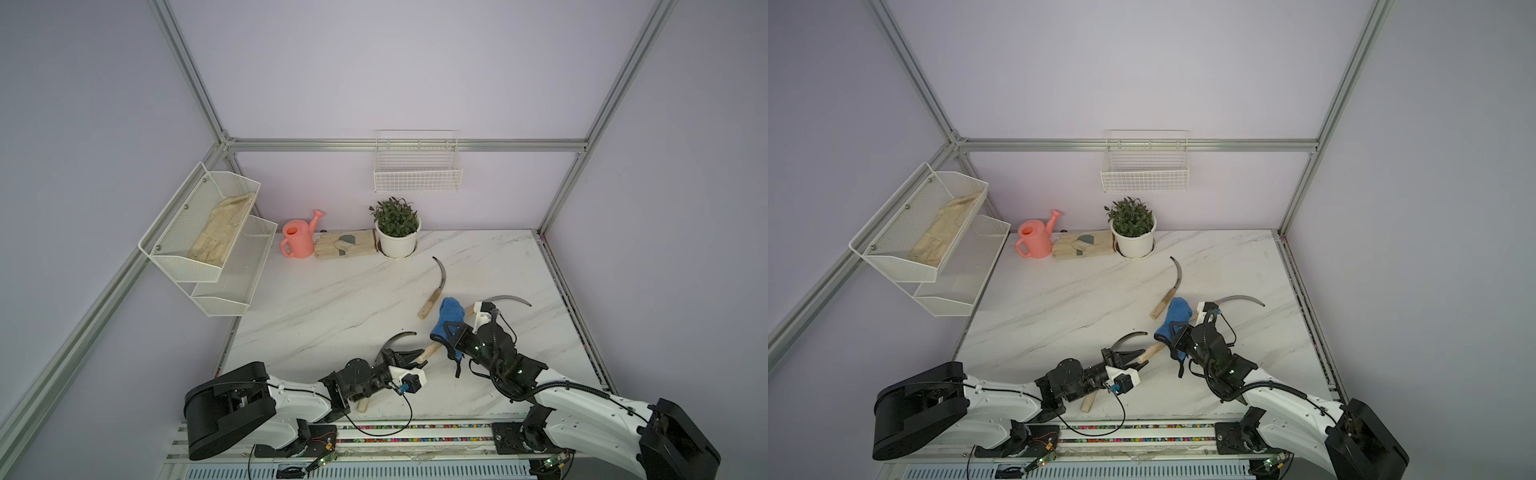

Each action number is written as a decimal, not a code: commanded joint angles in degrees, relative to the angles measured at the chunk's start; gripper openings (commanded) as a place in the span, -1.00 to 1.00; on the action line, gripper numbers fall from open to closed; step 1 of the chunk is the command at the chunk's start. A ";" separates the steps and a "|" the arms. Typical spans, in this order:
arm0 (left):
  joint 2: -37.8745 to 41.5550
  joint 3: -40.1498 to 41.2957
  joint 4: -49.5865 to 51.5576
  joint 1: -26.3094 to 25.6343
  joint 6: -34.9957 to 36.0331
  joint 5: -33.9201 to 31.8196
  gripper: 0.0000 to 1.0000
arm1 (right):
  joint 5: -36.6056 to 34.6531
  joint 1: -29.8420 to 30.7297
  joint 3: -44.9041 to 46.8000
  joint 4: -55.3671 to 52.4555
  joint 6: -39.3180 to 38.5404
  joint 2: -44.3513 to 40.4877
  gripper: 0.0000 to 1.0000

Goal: Wipe small sickles with rags
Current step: Wipe the small sickle, then adjust the small sickle.

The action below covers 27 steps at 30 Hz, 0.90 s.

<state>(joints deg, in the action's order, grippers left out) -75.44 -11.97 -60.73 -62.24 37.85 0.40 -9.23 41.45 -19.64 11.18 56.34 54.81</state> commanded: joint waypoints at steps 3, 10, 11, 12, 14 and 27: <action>0.41 -1.49 -1.37 0.30 -5.10 -3.39 -1.00 | -3.43 0.83 -0.75 -11.69 -2.74 -11.47 -1.00; 1.97 -9.03 11.47 4.52 -21.75 -7.27 -1.00 | -3.83 0.97 -2.33 -22.61 -7.31 -22.68 -1.00; 2.58 -9.82 13.49 6.46 -25.13 -6.12 -1.00 | -3.12 0.99 -2.70 -23.43 -8.01 -23.30 -1.00; 3.21 -10.24 14.85 8.45 -28.50 -4.73 -1.00 | -2.44 0.98 -2.94 -23.93 -8.64 -23.72 -1.00; 4.76 -9.77 14.82 11.35 -33.59 -1.40 -1.00 | -0.88 1.09 -3.27 -24.10 -9.86 -23.79 -1.00; 12.16 -7.57 14.14 15.61 -55.30 -4.99 -1.00 | 0.76 7.74 -2.80 -12.88 -11.66 -9.74 -1.00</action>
<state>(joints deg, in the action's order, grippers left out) -64.29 -19.25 -46.00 -46.94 -10.39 -3.55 -7.62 47.09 -21.52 -7.55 45.50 42.02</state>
